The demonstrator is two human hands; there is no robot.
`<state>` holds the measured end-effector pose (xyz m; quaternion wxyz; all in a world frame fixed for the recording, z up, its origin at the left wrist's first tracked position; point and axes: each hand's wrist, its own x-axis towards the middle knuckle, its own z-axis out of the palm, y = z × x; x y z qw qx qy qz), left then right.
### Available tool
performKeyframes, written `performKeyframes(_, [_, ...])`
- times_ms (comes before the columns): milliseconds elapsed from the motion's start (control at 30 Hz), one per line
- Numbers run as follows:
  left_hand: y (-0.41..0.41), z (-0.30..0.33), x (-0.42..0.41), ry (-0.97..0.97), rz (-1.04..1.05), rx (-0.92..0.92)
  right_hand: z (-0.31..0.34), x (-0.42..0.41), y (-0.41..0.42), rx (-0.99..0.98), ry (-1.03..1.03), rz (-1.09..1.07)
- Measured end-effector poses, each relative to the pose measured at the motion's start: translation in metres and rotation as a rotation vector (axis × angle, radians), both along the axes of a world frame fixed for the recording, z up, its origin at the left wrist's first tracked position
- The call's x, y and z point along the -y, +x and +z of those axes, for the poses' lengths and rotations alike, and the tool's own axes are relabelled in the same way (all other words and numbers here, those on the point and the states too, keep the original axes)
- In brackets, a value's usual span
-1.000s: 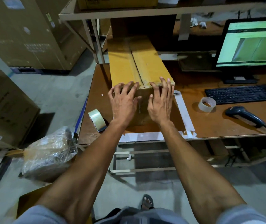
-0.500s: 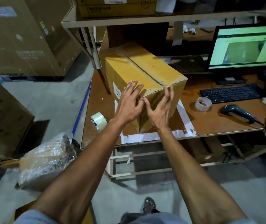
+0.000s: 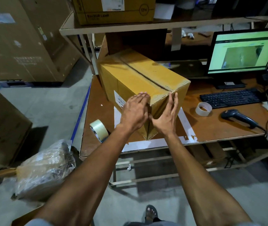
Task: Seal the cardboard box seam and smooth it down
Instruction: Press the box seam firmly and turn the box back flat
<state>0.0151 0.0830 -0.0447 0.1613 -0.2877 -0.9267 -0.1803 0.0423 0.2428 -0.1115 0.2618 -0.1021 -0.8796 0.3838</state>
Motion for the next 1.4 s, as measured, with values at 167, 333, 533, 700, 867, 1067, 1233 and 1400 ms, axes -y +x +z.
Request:
performKeyframes(167, [-0.005,0.001,-0.023,-0.151,-0.089,-0.079,0.007,-0.045,-0.007,0.033,-0.031,0.064])
performKeyframes(333, [-0.040,0.009,-0.022,-0.171,-0.138,-0.122,0.025,-0.081,-0.027,0.147,-0.042,0.135])
performKeyframes(533, [-0.108,-0.003,0.019,-0.253,0.156,0.050,0.028,-0.045,-0.044,0.113,-0.311,0.016])
performKeyframes(700, [-0.122,-0.008,0.013,-0.202,0.161,-0.054,0.029,-0.037,-0.061,0.116,-0.338,-0.138])
performKeyframes(867, [-0.112,-0.010,-0.003,-0.119,0.214,-0.163,0.025,-0.092,-0.087,0.093,-0.399,-0.022])
performKeyframes(1067, [-0.119,-0.017,0.002,-0.179,0.098,-0.210,0.022,-0.109,-0.112,-0.071,-0.463,-0.179])
performKeyframes(1233, [-0.130,-0.016,0.021,-0.210,0.204,-0.144,0.023,-0.077,-0.135,-0.186,-0.650,-0.342])
performKeyframes(1400, [-0.138,-0.026,0.036,-0.214,0.257,-0.026,0.020,-0.107,-0.169,-0.007,-0.634,-0.232])
